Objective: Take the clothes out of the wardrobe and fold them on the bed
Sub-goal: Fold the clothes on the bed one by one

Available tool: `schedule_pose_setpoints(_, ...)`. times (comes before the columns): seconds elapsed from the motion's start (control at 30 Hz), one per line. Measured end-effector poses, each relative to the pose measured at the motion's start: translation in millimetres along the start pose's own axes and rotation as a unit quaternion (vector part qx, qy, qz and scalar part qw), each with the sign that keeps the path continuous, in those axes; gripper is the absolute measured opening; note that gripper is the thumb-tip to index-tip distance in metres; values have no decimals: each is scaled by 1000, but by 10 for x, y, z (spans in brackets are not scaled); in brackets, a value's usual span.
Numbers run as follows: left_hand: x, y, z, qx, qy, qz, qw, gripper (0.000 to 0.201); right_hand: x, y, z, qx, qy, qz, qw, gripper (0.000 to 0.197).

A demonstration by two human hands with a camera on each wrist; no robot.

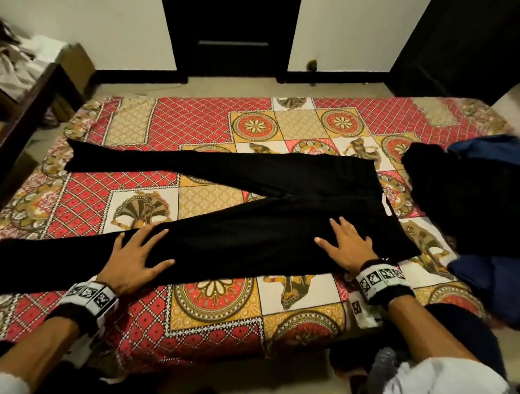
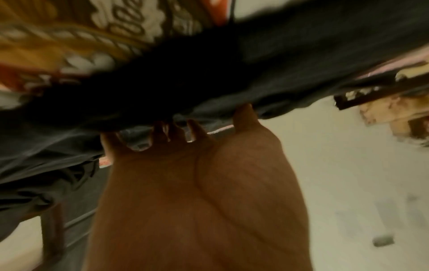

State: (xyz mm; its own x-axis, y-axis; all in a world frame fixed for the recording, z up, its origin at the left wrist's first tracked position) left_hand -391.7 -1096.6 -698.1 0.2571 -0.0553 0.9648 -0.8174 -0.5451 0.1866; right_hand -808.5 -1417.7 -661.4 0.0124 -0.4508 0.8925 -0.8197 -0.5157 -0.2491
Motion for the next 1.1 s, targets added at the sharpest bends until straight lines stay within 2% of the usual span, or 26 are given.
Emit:
schedule_pose_setpoints(0.1, 57, 146, 95, 12, 38, -21, 999, 81, 277, 141, 19, -30, 80, 67, 994, 79)
schedule_pose_setpoints(0.23, -13, 262, 104, 15, 5, 20, 1000, 84, 498, 305, 73, -65, 21, 48, 997, 66)
schedule_pose_setpoints(0.27, 10, 269, 121, 16, 3, 16, 1000, 84, 542, 340, 86, -69, 25, 41, 997, 62)
schedule_pose_setpoints(0.37, 199, 327, 242, 19, 23, -6, 1000, 75, 731, 391, 156, -43, 141, 60, 987, 40)
schedule_pose_setpoints(0.43, 336, 442, 349, 25, 57, -28, 998, 64, 842, 312, 206, 3, 230, 76, 970, 28)
schedule_pose_setpoints(0.47, 409, 537, 421, 27, 75, -39, 996, 58, 878, 246, 241, 32, 248, 78, 965, 27)
schedule_pose_setpoints(0.5, 474, 665, 512, 31, 85, -52, 995, 51, 887, 175, 290, 63, 240, 81, 965, 28)
schedule_pose_setpoints(0.57, 565, 958, 777, 21, 82, -83, 993, 39, 801, 51, 408, 106, 155, 79, 979, 36)
schedule_pose_setpoints(0.63, 639, 1264, 1150, -9, 73, -97, 993, 43, 629, -65, 479, 110, 45, 43, 992, 45)
schedule_pose_setpoints(0.67, 659, 1432, 1381, -28, 74, -99, 992, 47, 559, -103, 494, 115, 14, 16, 993, 48)
schedule_pose_setpoints(0.73, 660, 1758, 1864, -54, 74, -90, 992, 49, 512, -175, 475, 131, 9, -21, 991, 51)
schedule_pose_setpoints(0.8, 639, 2062, 2313, -49, 59, -89, 993, 48, 539, -213, 447, 132, 16, -15, 991, 52)
schedule_pose_setpoints(0.9, 540, 2408, 2830, -10, 40, -92, 995, 45, 606, -188, 428, 135, -1, 11, 991, 51)
schedule_pose_setpoints(1.0, 361, 2503, 3181, 30, -29, -60, 997, 56, 667, -197, 405, 135, -11, 46, 990, 49)
schedule_pose_setpoints(1.07, 307, 2576, 3324, 56, -56, -50, 996, 63, 671, -166, 447, 128, 20, 63, 990, 46)
schedule_pose_setpoints(1.1, 307, 2609, 3370, 67, -50, -48, 995, 63, 672, -158, 475, 119, 48, 72, 989, 44)
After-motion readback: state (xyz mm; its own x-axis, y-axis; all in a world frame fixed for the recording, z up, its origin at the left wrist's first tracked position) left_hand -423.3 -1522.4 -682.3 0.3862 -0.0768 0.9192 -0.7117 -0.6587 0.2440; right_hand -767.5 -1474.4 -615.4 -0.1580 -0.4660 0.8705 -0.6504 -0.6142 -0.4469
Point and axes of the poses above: each hand's wrist, its own z-axis towards the middle knuckle, its own x-axis out of the back of the hand, y = z × x, the point moved 2 cm from there along z, towards the middle knuckle, and after that the axes turned 10 degrees about x, right-handed, at the moved point
